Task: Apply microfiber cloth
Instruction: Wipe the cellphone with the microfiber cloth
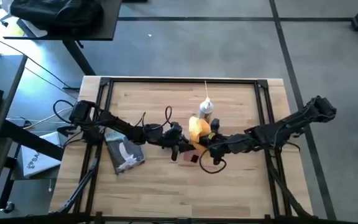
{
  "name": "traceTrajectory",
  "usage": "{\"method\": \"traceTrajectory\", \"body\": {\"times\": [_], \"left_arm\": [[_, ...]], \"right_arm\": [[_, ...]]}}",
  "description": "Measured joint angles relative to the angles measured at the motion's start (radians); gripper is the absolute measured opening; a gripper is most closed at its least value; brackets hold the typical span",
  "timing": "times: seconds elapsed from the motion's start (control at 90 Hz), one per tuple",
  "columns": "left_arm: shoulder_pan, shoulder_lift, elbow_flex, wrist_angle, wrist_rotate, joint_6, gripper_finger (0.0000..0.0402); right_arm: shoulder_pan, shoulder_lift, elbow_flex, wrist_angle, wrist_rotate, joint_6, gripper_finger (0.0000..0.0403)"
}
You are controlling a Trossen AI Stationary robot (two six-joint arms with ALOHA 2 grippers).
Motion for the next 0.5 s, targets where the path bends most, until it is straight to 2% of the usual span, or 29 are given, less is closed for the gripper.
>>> {"method": "traceTrajectory", "body": {"times": [0.133,0.311,0.5], "left_arm": [[0.000,0.000,0.000,0.010,0.000,-0.008,0.0009],[0.000,0.000,0.000,0.014,0.001,-0.006,0.0008],[-0.002,0.000,0.000,0.012,0.008,-0.006,0.0008]], "right_arm": [[0.029,-0.022,0.000,-0.064,0.017,0.051,0.0000],[0.045,-0.061,0.000,-0.069,0.160,0.029,0.0000],[-0.012,-0.035,0.000,0.031,0.081,-0.016,0.0000]]}}
